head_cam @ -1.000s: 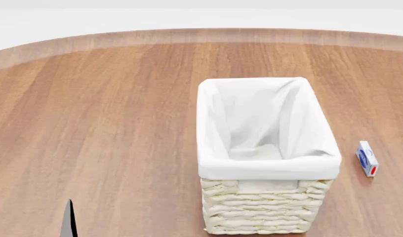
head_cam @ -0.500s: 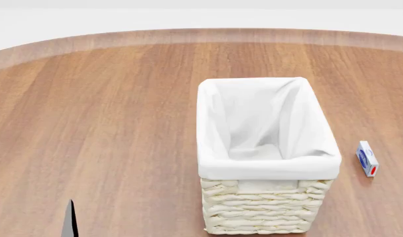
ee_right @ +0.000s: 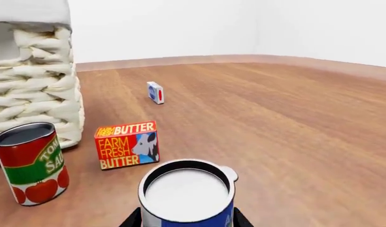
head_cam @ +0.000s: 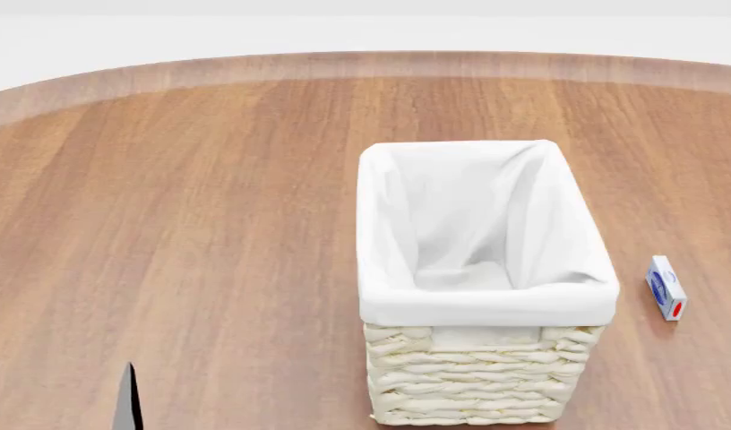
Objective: Pick up the alphabet soup and put it in the basket.
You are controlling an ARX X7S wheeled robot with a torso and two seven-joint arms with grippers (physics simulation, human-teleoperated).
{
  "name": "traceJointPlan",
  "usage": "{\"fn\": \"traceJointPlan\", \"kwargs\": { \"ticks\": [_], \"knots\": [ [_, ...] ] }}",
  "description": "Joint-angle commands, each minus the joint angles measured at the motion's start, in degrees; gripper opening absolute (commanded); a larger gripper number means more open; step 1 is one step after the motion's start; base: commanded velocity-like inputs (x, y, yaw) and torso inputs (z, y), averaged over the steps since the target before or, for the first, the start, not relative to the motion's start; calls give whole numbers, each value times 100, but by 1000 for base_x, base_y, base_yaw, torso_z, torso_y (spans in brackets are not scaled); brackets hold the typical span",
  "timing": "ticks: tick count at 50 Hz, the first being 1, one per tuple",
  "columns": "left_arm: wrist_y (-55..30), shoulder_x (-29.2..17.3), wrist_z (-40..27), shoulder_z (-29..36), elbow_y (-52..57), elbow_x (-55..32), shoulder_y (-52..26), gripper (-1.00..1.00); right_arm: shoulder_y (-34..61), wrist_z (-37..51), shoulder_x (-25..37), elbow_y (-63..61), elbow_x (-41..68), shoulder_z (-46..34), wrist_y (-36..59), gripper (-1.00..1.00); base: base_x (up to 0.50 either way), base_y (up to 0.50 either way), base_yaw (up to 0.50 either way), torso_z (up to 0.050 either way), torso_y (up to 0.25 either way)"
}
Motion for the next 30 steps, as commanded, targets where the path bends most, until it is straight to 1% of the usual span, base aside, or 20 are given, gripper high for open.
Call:
{"fn": "traceJointPlan", "kwargs": {
  "ticks": [1, 4, 7, 10, 12, 14, 15, 18, 19, 23, 27, 30],
  "knots": [
    [9, -30, -32, 17, -8, -23, -10, 100, 64, -42, -16, 97, -83, -85, -8, -100, 0, 0, 0, 0, 0],
    [24, -35, -42, 16, -24, -31, -9, 100, 79, -46, -18, 116, -72, -90, -12, -100, 3, 0, 0, 0, 0],
    [19, -40, -52, 26, -30, -30, -19, 100, -80, 152, -28, -353, -226, -141, 225, -100, 0, 0, 1, 0, 0],
    [28, -45, -55, 20, -37, -54, -21, 100, -374, 341, -33, -1228, -272, -207, 643, -100, 0, 0, 0, 0, 0],
    [34, -46, -61, 23, -43, -60, -22, 100, -650, 480, -8, -2149, -247, -266, 1049, -100, 0, 0, 0, 0, 0],
    [38, -49, -64, 27, -48, -67, -23, 100, -788, 576, 14, -2627, -272, -291, 1232, -100, 0, 0, 0, 0, 0],
    [38, -50, -67, 28, -51, -71, -25, 100, -927, 686, 46, -3158, -278, -312, 1503, -100, 0, 0, 0, 0, 0],
    [36, -59, -77, 23, -37, -85, -24, 100, -1099, 802, 105, -3842, -251, -335, 1778, -100, 0, 0, 0, 0, 0],
    [35, -63, -79, 18, -27, -97, -20, 100, -1221, 894, 187, -4357, -218, -328, 2056, -100, 0, 0, 0, 0, 0],
    [37, -74, -94, 15, -4, -114, -7, 100, -1430, 1101, 356, -5339, -109, -289, 2588, -100, 0, 0, 0, 0, 2],
    [19, -91, -109, 8, 34, -133, -4, 100, -1543, 1293, 500, -6042, -37, -228, 2999, -100, 0, 0, 0, 0, 0],
    [13, -100, -118, 8, 49, -146, -1, 100, -1492, 1348, 549, -6176, -77, -225, 3076, -100, 0, 0, 0, 0, 0]
  ]
}}
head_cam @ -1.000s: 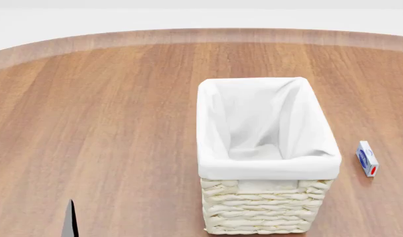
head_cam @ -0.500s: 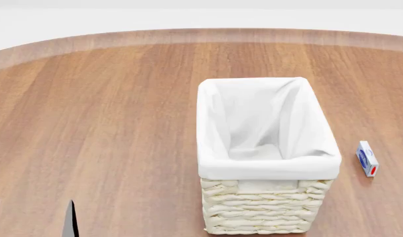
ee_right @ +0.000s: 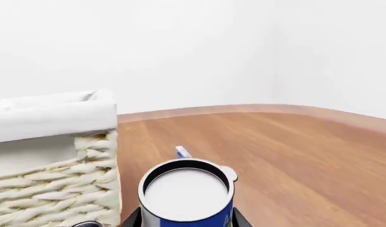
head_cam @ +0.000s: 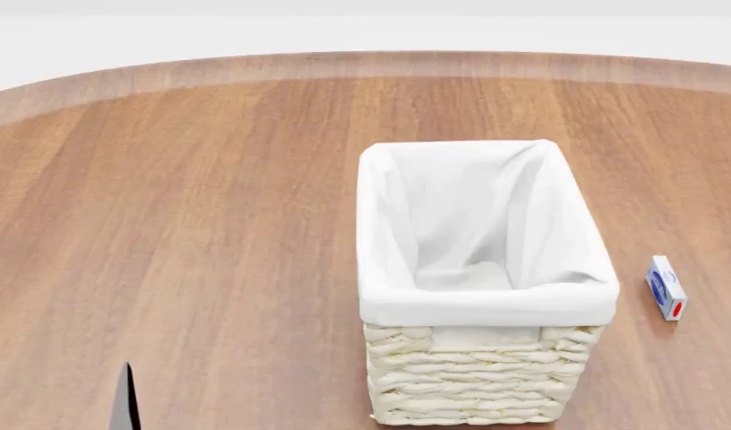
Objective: Pick up the alphabet soup and put it in the basket.
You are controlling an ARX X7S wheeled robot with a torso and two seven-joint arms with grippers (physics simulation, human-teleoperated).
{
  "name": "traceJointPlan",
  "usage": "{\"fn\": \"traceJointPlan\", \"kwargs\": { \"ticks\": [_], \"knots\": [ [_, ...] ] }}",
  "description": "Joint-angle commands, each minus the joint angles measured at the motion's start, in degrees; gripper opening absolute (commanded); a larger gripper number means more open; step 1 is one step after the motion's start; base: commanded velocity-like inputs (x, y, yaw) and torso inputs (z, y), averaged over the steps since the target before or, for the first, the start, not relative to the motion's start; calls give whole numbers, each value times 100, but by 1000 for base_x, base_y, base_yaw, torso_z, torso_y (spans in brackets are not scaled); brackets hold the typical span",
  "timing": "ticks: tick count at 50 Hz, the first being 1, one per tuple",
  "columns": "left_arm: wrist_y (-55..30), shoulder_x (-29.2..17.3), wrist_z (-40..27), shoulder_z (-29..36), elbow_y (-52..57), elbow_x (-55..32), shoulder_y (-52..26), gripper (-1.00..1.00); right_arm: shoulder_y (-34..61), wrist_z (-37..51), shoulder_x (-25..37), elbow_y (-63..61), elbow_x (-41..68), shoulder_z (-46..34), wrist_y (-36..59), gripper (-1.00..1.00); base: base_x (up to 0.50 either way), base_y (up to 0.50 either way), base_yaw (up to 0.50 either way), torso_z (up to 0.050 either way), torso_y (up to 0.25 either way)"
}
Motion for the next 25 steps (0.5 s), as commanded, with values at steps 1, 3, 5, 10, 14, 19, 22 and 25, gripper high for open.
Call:
{"fn": "traceJointPlan", "kwargs": {
  "ticks": [1, 3, 5, 10, 14, 19, 22, 25],
  "knots": [
    [-12, -35, -36, -5, 54, -47, 11, 100, -334, 518, 321, -2095, -90, 70, 1036, -100, 0, 0, 0, 0, 0],
    [-14, -39, -42, -2, 53, -49, 10, 100, -335, 640, 411, -2413, -84, 87, 1331, -100, 0, 0, 0, 0, 0],
    [-10, -44, -41, -2, 61, -62, 10, 100, -330, 695, 460, -2573, -62, 94, 1472, -100, 0, 0, 0, 0, 0],
    [4, -51, -51, -13, 39, -84, 11, 100, -283, 831, 622, -3054, -8, 117, 1847, -100, 0, 0, 1, 0, 0],
    [4, -58, -57, -8, 41, -91, 8, 100, -84, 986, 825, -3532, 63, 104, 2325, -100, 0, 0, 0, 0, 0],
    [4, -60, -71, 10, 40, -89, 7, 100, 647, 1161, 1184, -3991, 82, -152, 3160, -100, 0, 0, 0, 0, 2],
    [-16, -67, -83, 8, 51, -91, -5, 100, 1166, 1192, 1338, -4164, 171, -367, 3572, -100, 0, 0, 0, 0, 0],
    [-3, -74, -84, 6, 25, -97, -7, 100, 1549, 1205, 1404, -4209, 258, -540, 3845, -100, 0, 0, 0, 0, 0]
  ]
}}
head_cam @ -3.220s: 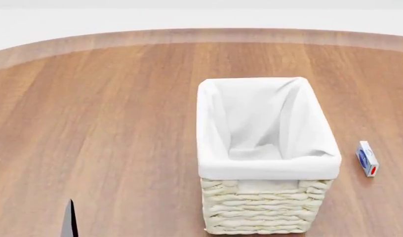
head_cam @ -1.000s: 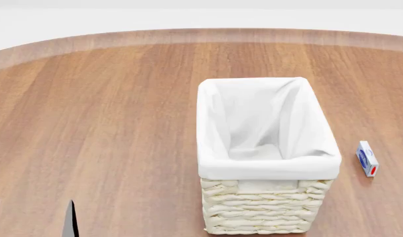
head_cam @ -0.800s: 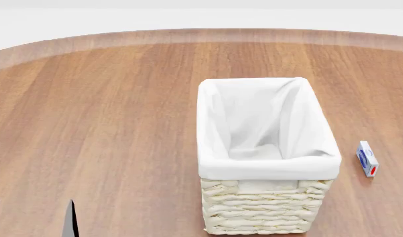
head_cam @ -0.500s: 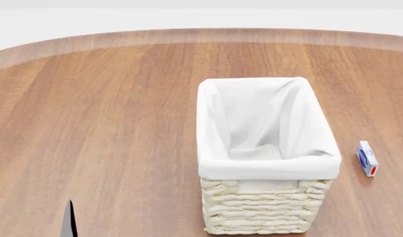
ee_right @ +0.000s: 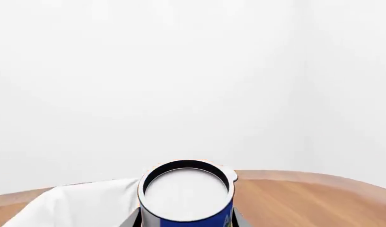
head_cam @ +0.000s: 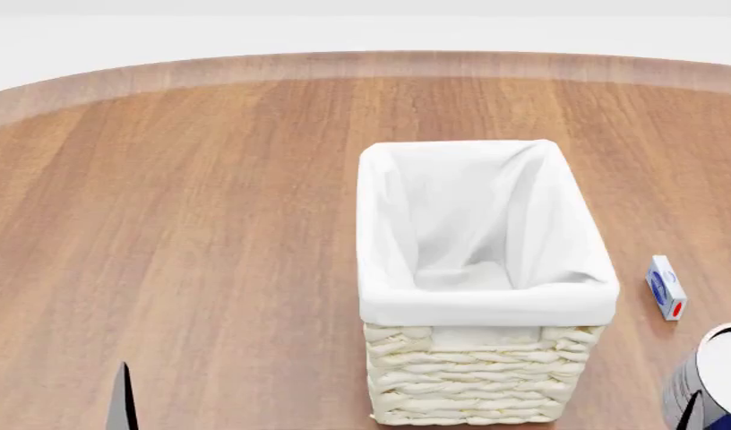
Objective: Pick up the alphabet soup and put it in the basket.
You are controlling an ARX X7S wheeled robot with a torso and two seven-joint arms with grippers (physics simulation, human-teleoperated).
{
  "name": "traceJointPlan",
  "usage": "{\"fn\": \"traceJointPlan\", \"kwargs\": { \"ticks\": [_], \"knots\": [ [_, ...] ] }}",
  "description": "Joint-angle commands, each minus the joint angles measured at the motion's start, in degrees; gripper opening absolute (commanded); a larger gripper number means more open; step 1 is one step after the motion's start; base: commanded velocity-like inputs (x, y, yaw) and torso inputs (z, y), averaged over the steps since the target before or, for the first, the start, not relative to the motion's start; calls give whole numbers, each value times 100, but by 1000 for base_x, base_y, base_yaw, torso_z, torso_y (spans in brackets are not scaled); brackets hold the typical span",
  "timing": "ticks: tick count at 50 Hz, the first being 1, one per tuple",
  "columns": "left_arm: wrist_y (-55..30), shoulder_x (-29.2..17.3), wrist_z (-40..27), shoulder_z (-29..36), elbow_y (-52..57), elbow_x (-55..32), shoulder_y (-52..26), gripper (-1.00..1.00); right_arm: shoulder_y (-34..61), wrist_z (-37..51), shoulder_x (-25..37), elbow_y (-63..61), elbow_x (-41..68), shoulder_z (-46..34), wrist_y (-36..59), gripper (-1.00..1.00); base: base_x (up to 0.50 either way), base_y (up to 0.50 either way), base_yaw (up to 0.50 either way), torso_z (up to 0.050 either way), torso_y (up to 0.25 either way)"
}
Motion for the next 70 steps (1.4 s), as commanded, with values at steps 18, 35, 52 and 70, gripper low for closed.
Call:
{"fn": "traceJointPlan", "kwargs": {
  "ticks": [18, 35, 52, 70],
  "knots": [
    [31, -43, -57, -2, -64, -60, -23, 100, 3798, 366, 456, -523, 228, -1642, 2993, -100, 0, 0, 0, 0, 1],
    [90, -67, -78, -7, -121, -97, -29, 100, 5325, -104, -23, 1414, 83, -2209, 2771, -100, 0, 0, 0, 0, 1],
    [89, -102, -122, -5, -98, -118, -21, 100, 6564, -441, -424, 3854, -428, -2665, 2210, -100, 0, 0, 0, 0, 1],
    [79, -132, -157, 8, -83, -144, -40, 100, 8052, -794, -962, 7013, -858, -2999, 1321, -100, 0, 0, 0, 0, 1]
  ]
}}
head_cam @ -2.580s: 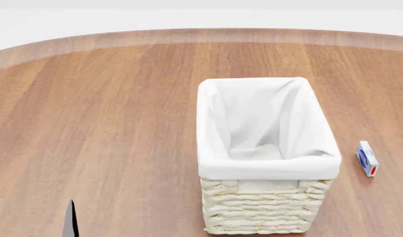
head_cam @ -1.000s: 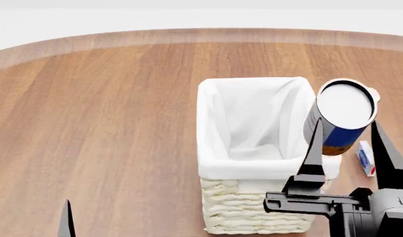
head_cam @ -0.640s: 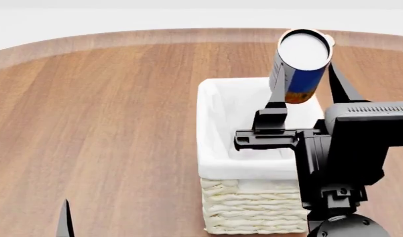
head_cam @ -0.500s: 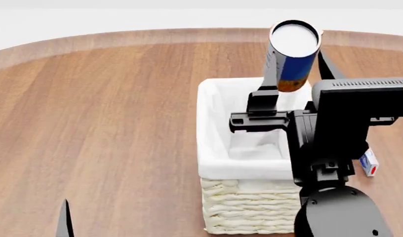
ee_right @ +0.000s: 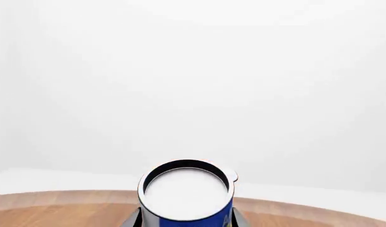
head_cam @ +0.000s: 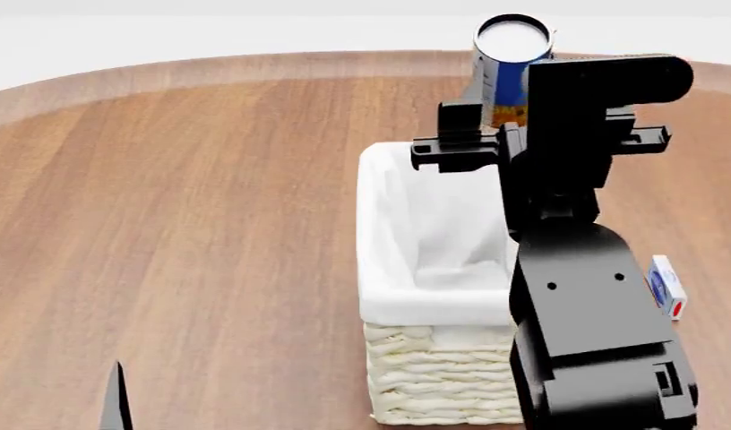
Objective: Pick up the alphabet soup and put it in the basket.
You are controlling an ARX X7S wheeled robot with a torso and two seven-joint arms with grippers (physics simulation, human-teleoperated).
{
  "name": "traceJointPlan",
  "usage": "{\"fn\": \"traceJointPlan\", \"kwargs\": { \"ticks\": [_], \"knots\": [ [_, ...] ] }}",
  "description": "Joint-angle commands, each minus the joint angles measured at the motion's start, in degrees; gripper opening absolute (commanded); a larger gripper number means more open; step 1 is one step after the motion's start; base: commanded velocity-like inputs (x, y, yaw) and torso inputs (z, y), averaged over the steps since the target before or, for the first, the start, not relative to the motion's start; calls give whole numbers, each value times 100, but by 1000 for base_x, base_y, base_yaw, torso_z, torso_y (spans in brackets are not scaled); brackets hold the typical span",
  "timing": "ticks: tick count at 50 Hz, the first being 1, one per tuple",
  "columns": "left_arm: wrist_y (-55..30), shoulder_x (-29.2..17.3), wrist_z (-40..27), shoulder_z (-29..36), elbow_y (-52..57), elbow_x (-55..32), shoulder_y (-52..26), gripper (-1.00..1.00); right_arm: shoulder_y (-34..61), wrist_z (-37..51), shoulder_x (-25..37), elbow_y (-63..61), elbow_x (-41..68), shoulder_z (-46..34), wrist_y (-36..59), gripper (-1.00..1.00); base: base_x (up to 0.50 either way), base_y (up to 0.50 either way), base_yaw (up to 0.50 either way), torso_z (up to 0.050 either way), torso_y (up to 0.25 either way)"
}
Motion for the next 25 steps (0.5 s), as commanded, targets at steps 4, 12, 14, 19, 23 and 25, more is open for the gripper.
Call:
{"fn": "traceJointPlan", "kwargs": {
  "ticks": [4, 12, 14, 19, 23, 25],
  "knots": [
    [-5, -27, -25, -7, 6, -37, -19, 100, 1193, -322, -434, 2455, -525, -241, -774, -100, 0, 0, 0, 0, 0],
    [-14, -26, -35, 11, -28, -51, -46, 100, 2390, -973, -869, 5307, -631, -253, -2098, -100, 0, 0, 0, 0, 1],
    [-28, -29, -37, 21, -14, -51, -54, 100, 2421, -1023, -880, 5310, -695, -185, -2031, -100, 0, 0, 0, 0, 0],
    [-38, -43, -49, 11, 9, -73, -51, 100, 2440, -1124, -948, 5311, -900, 32, -1906, -100, 0, 0, 0, 0, 0],
    [-41, -46, -55, 25, -7, -69, -58, 100, 2469, -1196, -1038, 5310, -1016, 154, -1578, -100, 0, 0, 0, 0, 2],
    [-42, -52, -57, 19, 3, -81, -57, 100, 2480, -1200, -1086, 5310, -1108, 151, -1396, -100, 0, 0, 0, 0, 0]
  ]
}}
